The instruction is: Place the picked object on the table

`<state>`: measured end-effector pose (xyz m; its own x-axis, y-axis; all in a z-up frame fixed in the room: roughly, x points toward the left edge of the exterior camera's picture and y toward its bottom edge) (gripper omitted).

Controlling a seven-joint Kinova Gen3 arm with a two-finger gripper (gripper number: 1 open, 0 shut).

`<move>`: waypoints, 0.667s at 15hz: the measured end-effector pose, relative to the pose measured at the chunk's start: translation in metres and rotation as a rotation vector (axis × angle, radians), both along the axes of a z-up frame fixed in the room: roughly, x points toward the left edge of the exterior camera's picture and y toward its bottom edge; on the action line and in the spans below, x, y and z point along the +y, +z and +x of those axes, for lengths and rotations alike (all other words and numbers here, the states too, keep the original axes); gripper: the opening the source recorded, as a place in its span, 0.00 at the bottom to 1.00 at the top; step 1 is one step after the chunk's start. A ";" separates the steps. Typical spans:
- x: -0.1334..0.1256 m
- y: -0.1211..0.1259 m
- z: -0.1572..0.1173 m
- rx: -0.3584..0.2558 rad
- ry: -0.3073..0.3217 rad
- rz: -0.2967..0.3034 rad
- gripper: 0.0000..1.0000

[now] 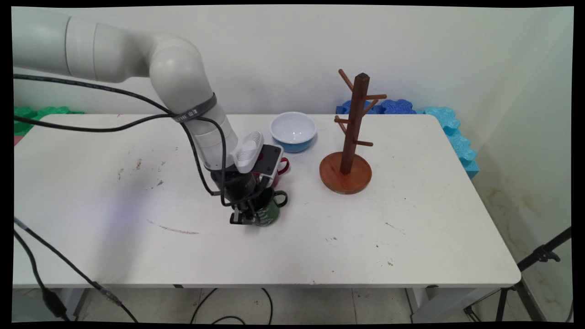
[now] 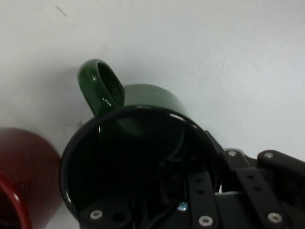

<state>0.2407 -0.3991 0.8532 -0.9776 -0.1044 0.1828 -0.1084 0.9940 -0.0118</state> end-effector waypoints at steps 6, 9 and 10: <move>-0.002 -0.004 -0.004 0.015 -0.006 -0.003 1.00; -0.001 -0.004 -0.006 0.029 -0.009 -0.007 1.00; -0.001 -0.002 -0.007 0.037 -0.010 -0.009 1.00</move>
